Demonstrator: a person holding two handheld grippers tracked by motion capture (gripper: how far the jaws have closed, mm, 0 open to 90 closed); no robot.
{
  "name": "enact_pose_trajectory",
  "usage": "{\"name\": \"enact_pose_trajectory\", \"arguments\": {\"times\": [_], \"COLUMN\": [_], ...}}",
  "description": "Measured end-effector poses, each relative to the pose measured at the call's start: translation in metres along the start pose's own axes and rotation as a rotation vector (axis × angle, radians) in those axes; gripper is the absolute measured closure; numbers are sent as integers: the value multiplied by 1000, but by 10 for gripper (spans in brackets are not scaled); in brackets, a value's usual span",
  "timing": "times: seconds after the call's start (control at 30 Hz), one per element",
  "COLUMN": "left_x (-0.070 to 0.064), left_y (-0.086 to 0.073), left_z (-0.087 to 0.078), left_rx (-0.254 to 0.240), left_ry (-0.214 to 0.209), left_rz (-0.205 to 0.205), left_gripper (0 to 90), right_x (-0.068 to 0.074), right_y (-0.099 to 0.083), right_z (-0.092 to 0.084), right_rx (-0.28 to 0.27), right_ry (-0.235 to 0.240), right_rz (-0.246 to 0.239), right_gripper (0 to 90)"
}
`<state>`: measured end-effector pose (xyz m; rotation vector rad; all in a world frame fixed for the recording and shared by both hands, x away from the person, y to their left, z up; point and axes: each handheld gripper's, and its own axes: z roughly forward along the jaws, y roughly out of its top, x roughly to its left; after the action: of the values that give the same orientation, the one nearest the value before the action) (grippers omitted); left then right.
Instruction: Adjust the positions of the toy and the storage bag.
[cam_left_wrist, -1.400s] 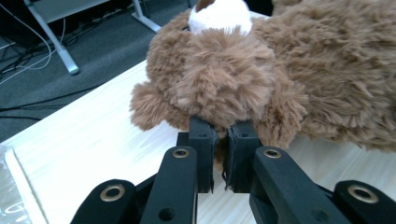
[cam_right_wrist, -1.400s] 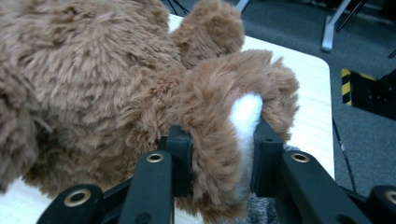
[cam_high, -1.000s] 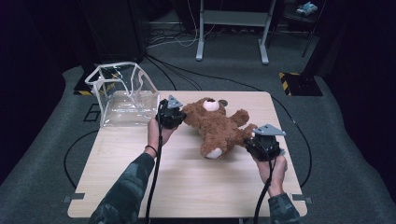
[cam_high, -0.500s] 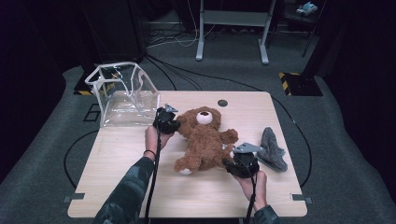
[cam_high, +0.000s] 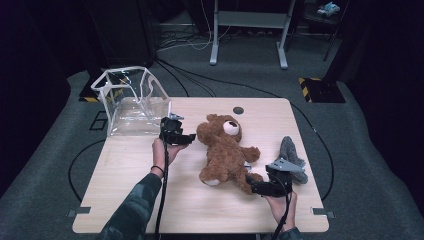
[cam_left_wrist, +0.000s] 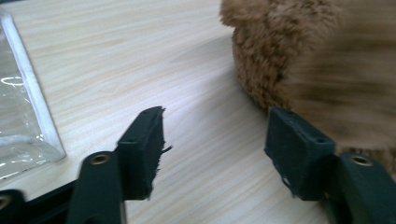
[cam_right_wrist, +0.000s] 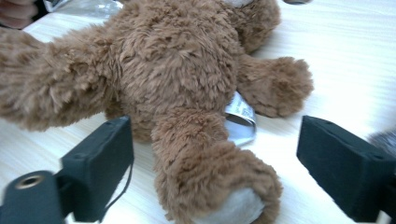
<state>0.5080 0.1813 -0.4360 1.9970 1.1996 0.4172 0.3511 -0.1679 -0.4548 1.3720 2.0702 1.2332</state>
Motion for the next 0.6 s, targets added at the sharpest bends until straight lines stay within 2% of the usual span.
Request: {"name": "enact_pose_trajectory", "arguments": {"times": [0.03, 0.1, 0.13, 0.17, 0.3, 0.47, 0.57, 0.6], "left_x": [-1, -4, -5, -7, -18, -43, -60, -66], "left_y": [1, 5, 7, 9, 19, 38, 49, 52], "left_z": [-2, -7, -11, -13, -23, -32, -34, -34], "left_rx": [3, -9, -9, -19, -30, -76, -75, -82], "left_ry": [-2, -2, -2, 1, 11, 19, 14, 13], "left_rz": [9, -16, -3, -17, 7, 22, 59, 51], "left_gripper": [323, 277, 260, 247, 209, 181, 174, 169], "right_x": [-3, -8, -11, -13, -21, -31, -34, -35], "right_y": [-2, -5, -7, -9, -15, -23, -28, -29], "right_z": [-1, -2, -2, -3, -3, -1, 0, 1], "right_rx": [-3, -4, 0, 3, 13, 38, 52, 54], "right_ry": [0, -10, -15, -21, -46, -86, -94, -99], "right_rz": [8, 22, 31, 32, 52, 65, 75, 75], "right_gripper": [87, 77, 70, 70, 73, 80, 81, 82]}}
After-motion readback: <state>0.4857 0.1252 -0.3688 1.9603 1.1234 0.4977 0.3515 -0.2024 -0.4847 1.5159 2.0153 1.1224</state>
